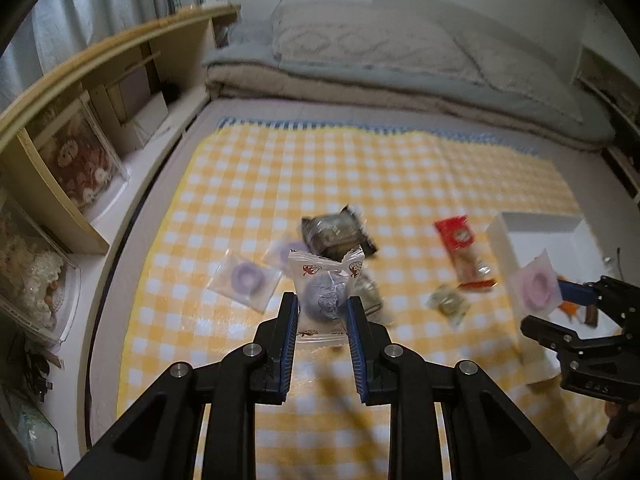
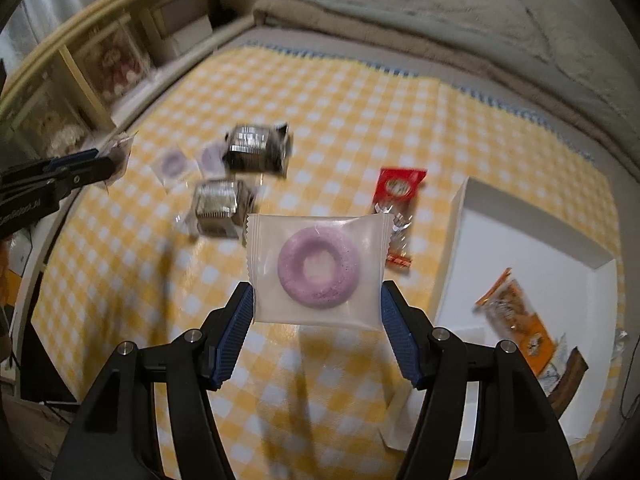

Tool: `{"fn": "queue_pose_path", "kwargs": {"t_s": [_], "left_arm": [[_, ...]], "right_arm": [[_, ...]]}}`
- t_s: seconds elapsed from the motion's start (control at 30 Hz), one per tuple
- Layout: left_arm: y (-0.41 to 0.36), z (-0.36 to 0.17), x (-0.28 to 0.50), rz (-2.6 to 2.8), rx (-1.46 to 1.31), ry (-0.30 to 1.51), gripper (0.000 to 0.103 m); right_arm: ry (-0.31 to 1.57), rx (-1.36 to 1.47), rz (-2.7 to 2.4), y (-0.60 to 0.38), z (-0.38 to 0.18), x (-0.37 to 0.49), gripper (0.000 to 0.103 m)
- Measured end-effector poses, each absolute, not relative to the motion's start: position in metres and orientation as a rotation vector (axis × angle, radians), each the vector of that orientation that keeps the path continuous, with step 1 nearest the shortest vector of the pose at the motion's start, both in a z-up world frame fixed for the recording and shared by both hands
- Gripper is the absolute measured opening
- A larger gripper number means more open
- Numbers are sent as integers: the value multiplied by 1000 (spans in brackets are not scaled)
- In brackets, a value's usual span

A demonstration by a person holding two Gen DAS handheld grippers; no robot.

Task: Organize snacks
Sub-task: 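Lift both packets and carry them over the white tray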

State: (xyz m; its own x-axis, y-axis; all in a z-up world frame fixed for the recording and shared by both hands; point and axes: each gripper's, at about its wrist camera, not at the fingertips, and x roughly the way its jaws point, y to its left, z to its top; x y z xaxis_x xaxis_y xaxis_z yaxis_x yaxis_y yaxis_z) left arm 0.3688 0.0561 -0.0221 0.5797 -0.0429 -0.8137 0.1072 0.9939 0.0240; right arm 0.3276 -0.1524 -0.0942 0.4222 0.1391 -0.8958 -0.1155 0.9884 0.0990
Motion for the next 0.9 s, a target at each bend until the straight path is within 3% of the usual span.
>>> {"fn": "queue_pose_path", "kwargs": {"t_s": [0.37,0.9], "left_arm": [[22,21,320,-187,22,831,24],[-93,17,330,-405,32,829,24]], "right_arm": [[970,78,101,-191,-50,304,65],[923,192,-87,-298,-30,264,66]]}}
